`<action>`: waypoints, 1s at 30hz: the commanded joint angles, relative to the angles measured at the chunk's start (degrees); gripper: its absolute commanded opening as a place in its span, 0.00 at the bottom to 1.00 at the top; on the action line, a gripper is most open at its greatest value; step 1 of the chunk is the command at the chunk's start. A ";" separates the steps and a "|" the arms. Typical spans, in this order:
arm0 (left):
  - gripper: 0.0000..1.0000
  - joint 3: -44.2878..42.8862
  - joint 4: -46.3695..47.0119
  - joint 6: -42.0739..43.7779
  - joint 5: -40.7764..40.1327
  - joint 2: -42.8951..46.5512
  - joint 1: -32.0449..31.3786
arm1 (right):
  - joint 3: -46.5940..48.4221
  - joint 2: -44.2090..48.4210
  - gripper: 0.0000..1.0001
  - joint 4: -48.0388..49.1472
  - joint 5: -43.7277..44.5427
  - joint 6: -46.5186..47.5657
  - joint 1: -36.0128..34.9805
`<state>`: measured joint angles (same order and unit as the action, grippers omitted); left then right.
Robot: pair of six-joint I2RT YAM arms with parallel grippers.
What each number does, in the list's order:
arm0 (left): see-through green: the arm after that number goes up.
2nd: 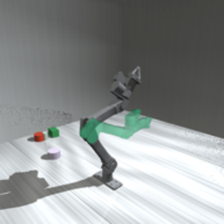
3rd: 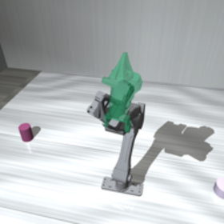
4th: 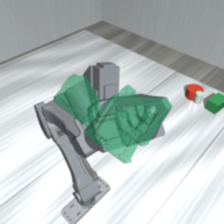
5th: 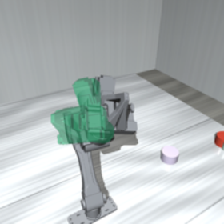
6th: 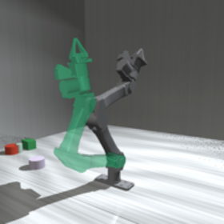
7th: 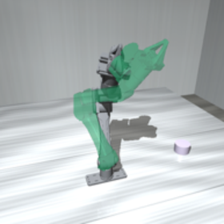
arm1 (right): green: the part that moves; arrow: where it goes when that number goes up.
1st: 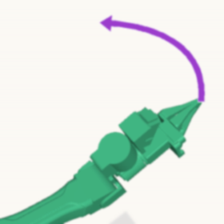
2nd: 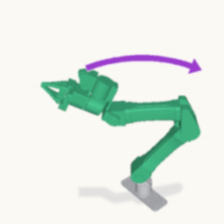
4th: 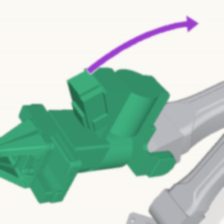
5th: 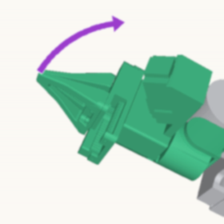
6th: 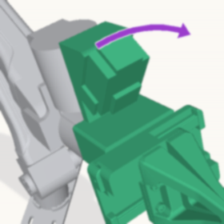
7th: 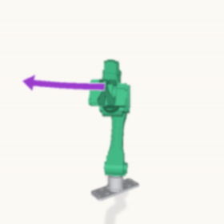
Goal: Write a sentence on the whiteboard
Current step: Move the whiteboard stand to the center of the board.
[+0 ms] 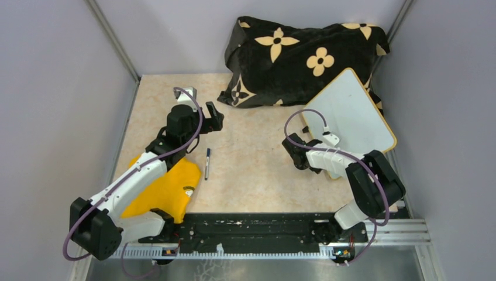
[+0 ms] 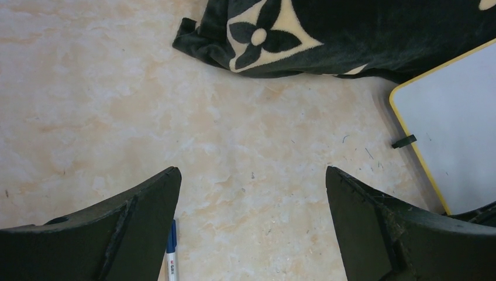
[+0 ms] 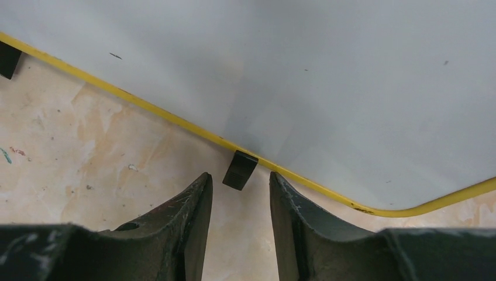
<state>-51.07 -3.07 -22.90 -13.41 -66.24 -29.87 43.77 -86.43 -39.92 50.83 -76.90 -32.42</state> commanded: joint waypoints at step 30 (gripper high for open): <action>0.99 -2.02 -1.10 -0.83 1.17 -1.53 -0.19 | 0.82 -4.41 0.11 2.09 0.92 0.62 3.78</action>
<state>-51.31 -3.97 -23.16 -13.17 -67.51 -29.87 43.62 -90.61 -37.47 49.89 -76.58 -29.23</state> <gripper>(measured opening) 0.987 0.184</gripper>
